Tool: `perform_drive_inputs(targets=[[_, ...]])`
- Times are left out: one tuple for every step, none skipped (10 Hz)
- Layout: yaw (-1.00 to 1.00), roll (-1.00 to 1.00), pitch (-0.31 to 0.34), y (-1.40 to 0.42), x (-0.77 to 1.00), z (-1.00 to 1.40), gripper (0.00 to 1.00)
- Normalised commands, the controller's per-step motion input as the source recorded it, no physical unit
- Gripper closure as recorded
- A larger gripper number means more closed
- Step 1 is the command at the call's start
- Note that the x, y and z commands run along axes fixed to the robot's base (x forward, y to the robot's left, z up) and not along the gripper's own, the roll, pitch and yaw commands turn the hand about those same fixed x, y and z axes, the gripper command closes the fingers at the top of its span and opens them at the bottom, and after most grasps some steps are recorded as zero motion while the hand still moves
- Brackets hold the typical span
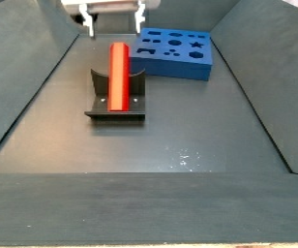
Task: Pick up the hexagon object. Move up. Place the hexagon object on the fixture. Regrasp the hexagon object. Move to above the board. Insert the hexagon object.
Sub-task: Regrasp the hexagon object, then move to above the board.
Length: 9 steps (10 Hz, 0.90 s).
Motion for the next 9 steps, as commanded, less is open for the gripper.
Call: perform_drive_inputs(targets=[[-0.03,0.07,-0.071,0.01,0.11,-0.88,0.00],[-0.04,0.07,-0.046,0.01,0.09,-0.72,0.00],[-0.04,0.07,-0.026,0.00,0.09,-0.55,0.00],[-0.03,0.07,-0.004,0.00,0.09,-0.34,0.00],[-0.02,0.07,0.014,0.00,0.08,-0.19,0.00],[0.00,0.00,0.000,0.00,0.00,0.00,1.00],[0.08,-0.17,-0.172,-0.19,-0.01,1.00,1.00],[0.07,-0.17,-0.165,-0.19,-0.02,1.00,1.00],[0.03,-0.13,-0.149,-0.18,-0.02,1.00,1.00]])
